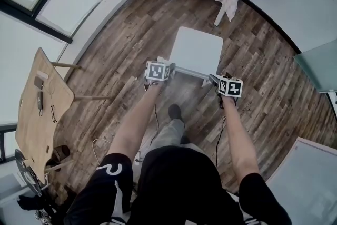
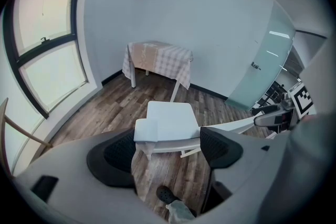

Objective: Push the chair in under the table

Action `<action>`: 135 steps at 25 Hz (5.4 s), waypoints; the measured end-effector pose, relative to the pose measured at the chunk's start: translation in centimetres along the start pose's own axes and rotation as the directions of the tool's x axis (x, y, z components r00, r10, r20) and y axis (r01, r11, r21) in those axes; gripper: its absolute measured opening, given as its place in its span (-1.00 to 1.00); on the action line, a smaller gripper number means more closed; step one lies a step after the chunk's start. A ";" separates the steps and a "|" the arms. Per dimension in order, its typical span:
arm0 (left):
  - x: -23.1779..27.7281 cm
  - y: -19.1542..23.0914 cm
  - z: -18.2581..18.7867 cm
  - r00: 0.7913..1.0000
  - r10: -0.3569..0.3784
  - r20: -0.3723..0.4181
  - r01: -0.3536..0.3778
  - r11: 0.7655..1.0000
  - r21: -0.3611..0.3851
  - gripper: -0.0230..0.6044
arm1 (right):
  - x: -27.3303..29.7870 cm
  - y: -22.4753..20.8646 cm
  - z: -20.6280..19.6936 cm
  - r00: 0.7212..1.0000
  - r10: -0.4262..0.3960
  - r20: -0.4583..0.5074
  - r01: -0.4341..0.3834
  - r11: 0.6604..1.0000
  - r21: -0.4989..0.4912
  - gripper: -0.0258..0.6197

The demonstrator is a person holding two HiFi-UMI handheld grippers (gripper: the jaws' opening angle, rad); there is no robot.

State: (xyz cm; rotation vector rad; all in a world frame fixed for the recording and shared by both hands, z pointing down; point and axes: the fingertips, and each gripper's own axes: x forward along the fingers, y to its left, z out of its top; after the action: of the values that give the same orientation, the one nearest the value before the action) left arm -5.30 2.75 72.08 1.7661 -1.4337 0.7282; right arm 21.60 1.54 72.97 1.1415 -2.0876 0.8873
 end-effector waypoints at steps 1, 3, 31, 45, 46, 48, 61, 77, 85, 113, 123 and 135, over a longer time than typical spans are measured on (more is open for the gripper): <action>0.4 0.3 0.7 1.000 -0.002 0.002 0.002 1.000 -0.001 0.31 | 0.4 -0.1 0.7 1.000 -0.003 -0.001 0.003 1.000 0.001 0.38; 1.3 0.8 1.9 1.000 -0.008 0.008 0.009 1.000 -0.009 0.31 | 1.3 -0.5 2.0 1.000 -0.008 -0.003 0.008 1.000 0.003 0.38; 10.7 6.1 17.0 1.000 -0.015 0.010 0.015 1.000 -0.007 0.31 | 11.7 -4.9 16.8 1.000 0.002 -0.027 -0.001 1.000 0.009 0.38; 15.9 9.0 25.2 0.999 -0.021 0.034 0.021 1.000 -0.003 0.31 | 17.5 -7.3 24.7 0.999 0.016 -0.044 -0.016 1.000 0.008 0.38; 16.2 9.2 25.7 0.999 -0.019 0.028 0.019 1.000 -0.006 0.31 | 17.8 -7.4 25.2 0.999 0.018 -0.045 -0.018 1.000 0.007 0.38; 16.8 9.4 26.7 1.000 -0.015 0.020 0.016 1.000 -0.008 0.31 | 18.4 -7.8 26.2 0.999 0.022 -0.045 -0.022 1.000 0.008 0.38; 20.1 10.4 31.4 1.000 0.010 0.012 -0.010 1.000 -0.027 0.32 | 21.6 -9.8 31.0 0.998 0.062 -0.033 -0.063 0.998 -0.015 0.38; 24.5 13.6 38.3 1.000 -0.010 0.024 0.009 1.000 0.006 0.32 | 26.2 -11.0 36.7 1.000 0.006 -0.026 -0.005 1.000 0.027 0.38; 27.6 16.3 43.7 0.998 -0.056 0.015 0.055 0.997 0.059 0.32 | 29.2 -10.9 40.9 0.999 -0.044 -0.028 0.046 0.996 0.074 0.38; 36.3 19.2 57.3 0.988 -0.153 -0.008 0.152 0.973 0.176 0.31 | 35.5 -14.2 50.8 0.986 -0.165 0.031 0.157 0.970 0.188 0.38; 40.8 19.2 63.0 0.985 -0.172 -0.029 0.174 0.964 0.199 0.32 | 38.4 -17.4 55.4 0.982 -0.186 0.016 0.178 0.959 0.222 0.38; 44.3 19.6 67.4 0.980 -0.197 -0.007 0.194 0.953 0.232 0.32 | 40.9 -19.5 58.7 0.976 -0.215 0.042 0.199 0.950 0.243 0.38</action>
State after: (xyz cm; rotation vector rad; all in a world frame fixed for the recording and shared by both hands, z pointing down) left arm -16.22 -79.48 72.93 2.0630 -1.1997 0.8027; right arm 9.42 -71.59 73.67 1.5049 -1.9059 1.0276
